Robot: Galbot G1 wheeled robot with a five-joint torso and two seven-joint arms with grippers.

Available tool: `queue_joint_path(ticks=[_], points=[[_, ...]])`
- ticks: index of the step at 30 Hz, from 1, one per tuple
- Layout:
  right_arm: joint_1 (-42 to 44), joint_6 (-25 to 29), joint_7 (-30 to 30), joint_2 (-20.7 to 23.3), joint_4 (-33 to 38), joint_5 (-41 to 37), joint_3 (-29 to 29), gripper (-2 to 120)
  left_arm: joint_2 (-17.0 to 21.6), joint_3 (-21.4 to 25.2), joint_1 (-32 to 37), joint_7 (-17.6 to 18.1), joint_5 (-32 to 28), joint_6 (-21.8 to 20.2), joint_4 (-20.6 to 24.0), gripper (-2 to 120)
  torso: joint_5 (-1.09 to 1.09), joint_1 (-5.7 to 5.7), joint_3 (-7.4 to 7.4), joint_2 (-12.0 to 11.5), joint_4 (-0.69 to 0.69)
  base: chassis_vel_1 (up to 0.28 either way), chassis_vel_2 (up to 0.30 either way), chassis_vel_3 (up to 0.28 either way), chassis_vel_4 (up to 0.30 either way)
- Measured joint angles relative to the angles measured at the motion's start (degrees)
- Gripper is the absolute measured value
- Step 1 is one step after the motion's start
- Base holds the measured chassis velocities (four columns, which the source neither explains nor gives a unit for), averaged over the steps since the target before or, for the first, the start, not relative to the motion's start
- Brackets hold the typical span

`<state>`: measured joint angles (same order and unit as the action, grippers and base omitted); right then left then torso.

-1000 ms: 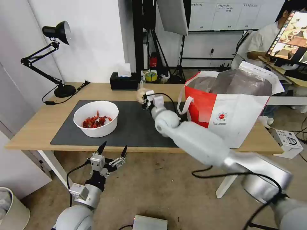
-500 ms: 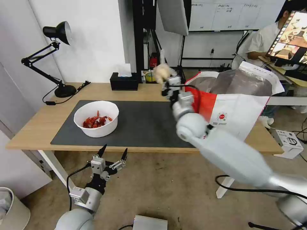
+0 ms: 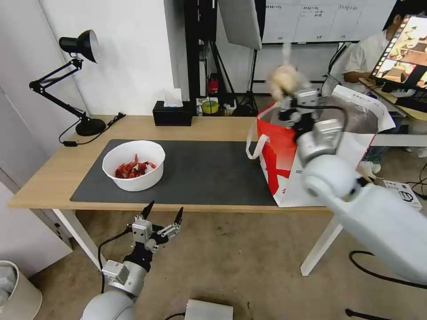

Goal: Pick up the trash from the table and place it into the takeout bag.

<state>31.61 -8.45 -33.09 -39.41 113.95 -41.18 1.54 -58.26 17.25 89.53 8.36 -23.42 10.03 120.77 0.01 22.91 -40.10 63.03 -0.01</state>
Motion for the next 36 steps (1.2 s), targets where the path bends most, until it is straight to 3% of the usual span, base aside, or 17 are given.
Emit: queue_joint_path(ticks=[12, 36], points=[[5.25, -0.6, -0.9, 3.08, 0.79, -4.57, -3.25, 6, -0.9, -1.17, -0.18, -0.18, 0.23, -0.05, 0.36, 100, -0.01, 0.01, 0.0, -0.01, 0.01, 0.0, 0.0, 0.0, 0.0], [10.73, -2.87, -1.55, 6.94, 4.6, -6.07, -7.39, 90, -0.01, -0.63, 0.29, -0.16, 0.11, 0.07, 2.02, 100, -0.01, 0.01, 0.0, -0.01, 0.01, 0.0, 0.0, 0.0, 0.0]])
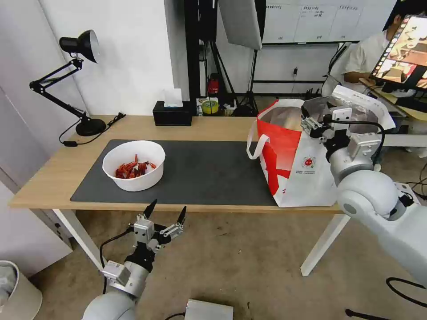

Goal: Pick up the trash from the table and place it into the takeout bag.

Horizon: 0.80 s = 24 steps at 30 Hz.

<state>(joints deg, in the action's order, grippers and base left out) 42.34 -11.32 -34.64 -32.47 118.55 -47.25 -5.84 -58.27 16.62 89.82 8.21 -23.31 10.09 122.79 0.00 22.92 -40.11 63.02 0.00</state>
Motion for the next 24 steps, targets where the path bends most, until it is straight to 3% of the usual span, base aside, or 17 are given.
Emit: queue_joint_path(ticks=[2, 9, 15, 17, 19, 24], points=[[0.83, -0.01, 0.11, 0.46, 0.72, -0.52, -0.9, 98, -0.16, -0.06, 0.06, -0.01, 0.12, 0.0, 0.04, 100, 0.0, 0.0, 0.0, 0.0, 0.0, 0.0, 0.0, 0.0, 0.0], [0.91, 1.93, 3.37, 1.74, 3.24, -6.28, -1.83, 100, -0.41, -0.09, 0.14, -0.01, 0.38, -0.01, 0.16, 100, 0.0, 0.0, 0.0, 0.0, 0.0, 0.0, 0.0, 0.0, 0.0], [1.59, 5.44, 12.02, 2.44, 5.97, -11.61, -1.41, 100, -0.4, 0.06, -0.04, -0.02, 0.36, 0.0, 0.2, 100, -0.01, 0.0, 0.0, 0.0, 0.0, 0.0, 0.0, 0.0, 0.0], [2.48, 7.59, 19.26, 2.75, 6.74, -12.0, -0.3, 100, -0.28, 0.41, -0.09, -0.02, 0.19, 0.0, 0.2, 100, -0.01, 0.0, 0.0, 0.0, 0.0, 0.0, 0.0, 0.0, 0.0], [2.94, 7.84, 22.33, 2.88, 7.25, -12.02, 0.25, 100, -0.18, 0.61, -0.09, -0.01, 0.12, 0.0, 0.2, 100, -0.01, 0.0, 0.0, 0.0, 0.0, 0.0, 0.0, 0.0, 0.0], [5.33, 7.43, 25.86, 3.48, 8.45, -11.23, 1.58, 100, 0.04, 1.01, -0.2, 0.09, -0.07, 0.0, 0.2, 100, -0.01, 0.0, 0.0, 0.0, 0.01, 0.0, 0.0, 0.0, 0.0]])
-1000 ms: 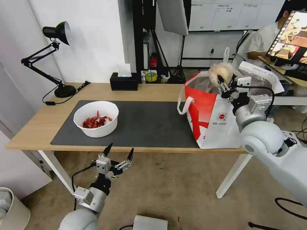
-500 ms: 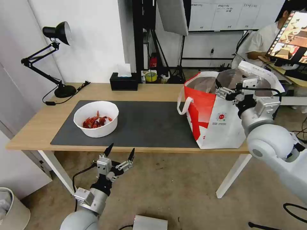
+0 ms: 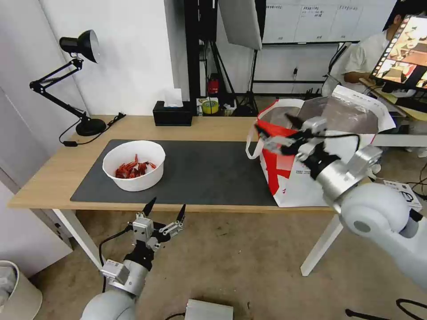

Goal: Pick up the trash from the table and place it into the takeout bag.

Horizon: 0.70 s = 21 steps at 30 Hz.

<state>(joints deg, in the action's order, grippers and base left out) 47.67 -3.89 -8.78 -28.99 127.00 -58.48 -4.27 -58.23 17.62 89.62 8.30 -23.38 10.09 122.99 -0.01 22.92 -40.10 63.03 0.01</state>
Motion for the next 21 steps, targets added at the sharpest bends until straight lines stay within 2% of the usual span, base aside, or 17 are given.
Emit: queue_joint_path(ticks=[10, 21], points=[[8.29, 1.92, -0.71, -0.77, 0.16, 5.68, 1.47, 100, -0.04, 0.04, -0.8, 0.08, -0.09, -0.07, -0.17, 100, 0.01, 0.0, 0.0, 0.0, -0.01, 0.0, 0.0, 0.0, 0.0], [23.06, 10.82, 0.38, -6.55, -5.86, 15.89, -0.02, 100, 0.04, 0.48, -0.67, 0.11, -0.23, -0.08, -0.79, 100, 0.02, 0.0, 0.0, 0.0, -0.01, 0.0, 0.0, 0.0, 0.0]])
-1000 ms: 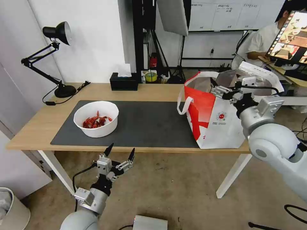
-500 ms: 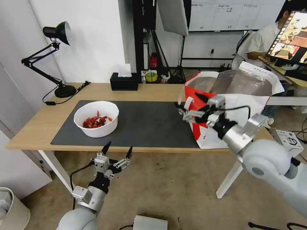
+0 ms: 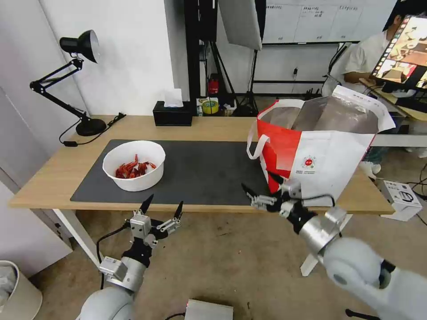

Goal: Pick up the trash from the table and place it into the takeout bag.

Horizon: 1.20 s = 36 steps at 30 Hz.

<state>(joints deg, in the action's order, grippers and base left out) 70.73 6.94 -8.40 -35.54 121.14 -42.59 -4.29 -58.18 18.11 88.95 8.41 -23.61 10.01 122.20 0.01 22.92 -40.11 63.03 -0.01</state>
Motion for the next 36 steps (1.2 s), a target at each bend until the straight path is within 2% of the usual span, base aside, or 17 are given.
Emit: queue_joint_path(ticks=[9, 16, 25, 36], points=[[6.23, 2.63, 0.31, -4.09, -2.23, 5.66, -1.58, 100, -0.08, 0.42, 0.02, 0.0, -0.09, 0.19, -0.51, 100, -0.01, 0.0, 0.0, 0.0, 0.01, 0.0, 0.0, 0.0, 0.0], [7.75, 3.95, -0.77, -6.09, -3.34, 9.58, -2.14, 100, -0.08, 0.71, 0.35, 0.0, -0.14, 0.26, -0.43, 100, -0.01, 0.0, 0.0, 0.0, 0.01, 0.0, 0.0, 0.0, 0.0], [5.68, 3.53, -3.6, -4.84, -0.79, 10.74, -2.89, 100, -0.4, 0.82, 0.85, 0.0, -0.04, 0.3, 0.03, 100, -0.01, 0.0, 0.0, 0.0, 0.01, 0.0, 0.0, 0.0, 0.0], [5.95, 1.84, -3.74, -4.41, 0.4, 10.4, -2.85, 100, -0.48, 1.18, 1.34, 0.0, 0.0, 0.36, 0.8, 100, -0.01, 0.0, 0.0, 0.0, 0.01, 0.0, 0.0, 0.0, 0.0]])
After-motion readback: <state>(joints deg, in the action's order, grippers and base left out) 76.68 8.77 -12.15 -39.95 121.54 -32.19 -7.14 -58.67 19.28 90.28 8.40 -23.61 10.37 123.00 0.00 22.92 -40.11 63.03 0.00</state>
